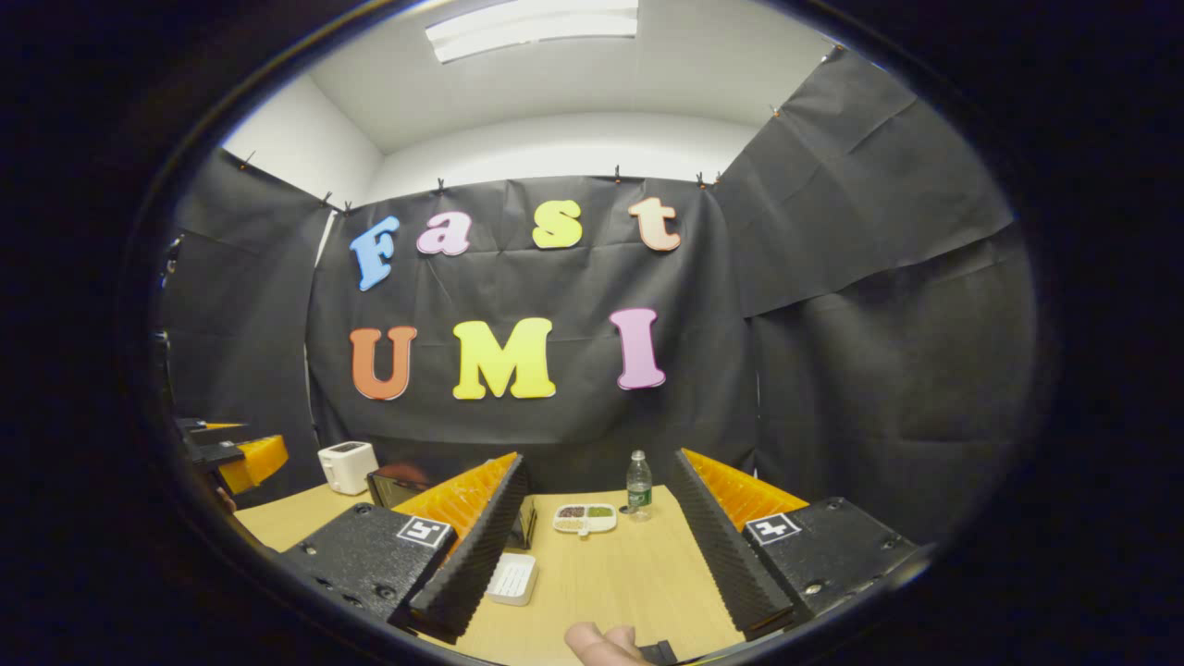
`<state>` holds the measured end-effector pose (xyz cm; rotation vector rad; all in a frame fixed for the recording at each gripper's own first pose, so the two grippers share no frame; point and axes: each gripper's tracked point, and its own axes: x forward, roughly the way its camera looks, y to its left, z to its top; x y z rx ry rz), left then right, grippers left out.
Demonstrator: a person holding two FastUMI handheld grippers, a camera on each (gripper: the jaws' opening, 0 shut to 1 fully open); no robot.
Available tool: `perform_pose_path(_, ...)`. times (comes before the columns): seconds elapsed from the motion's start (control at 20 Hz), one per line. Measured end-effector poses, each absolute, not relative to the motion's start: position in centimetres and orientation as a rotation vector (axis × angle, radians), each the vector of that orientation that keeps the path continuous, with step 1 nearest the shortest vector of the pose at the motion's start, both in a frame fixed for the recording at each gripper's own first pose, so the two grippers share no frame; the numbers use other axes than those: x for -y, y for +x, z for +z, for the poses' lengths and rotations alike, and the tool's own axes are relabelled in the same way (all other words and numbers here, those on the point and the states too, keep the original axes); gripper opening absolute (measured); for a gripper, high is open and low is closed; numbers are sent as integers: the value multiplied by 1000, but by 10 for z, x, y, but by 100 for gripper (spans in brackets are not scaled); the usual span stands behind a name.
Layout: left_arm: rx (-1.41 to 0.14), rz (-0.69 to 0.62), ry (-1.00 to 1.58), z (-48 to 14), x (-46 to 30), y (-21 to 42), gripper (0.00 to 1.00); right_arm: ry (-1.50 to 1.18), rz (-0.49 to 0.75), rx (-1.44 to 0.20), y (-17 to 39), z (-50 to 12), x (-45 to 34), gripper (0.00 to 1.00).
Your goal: Open the electric oven with the left hand, put the food in, and close the electric oven.
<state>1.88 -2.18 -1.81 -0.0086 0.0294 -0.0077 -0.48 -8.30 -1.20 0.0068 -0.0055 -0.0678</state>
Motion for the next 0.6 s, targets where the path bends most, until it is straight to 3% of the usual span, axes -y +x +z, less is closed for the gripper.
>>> perform_pose_path(0.6, -35, -47, 28, -29, 40, 0, 95, 22, -49, -56, -4, -41, 83, 96)
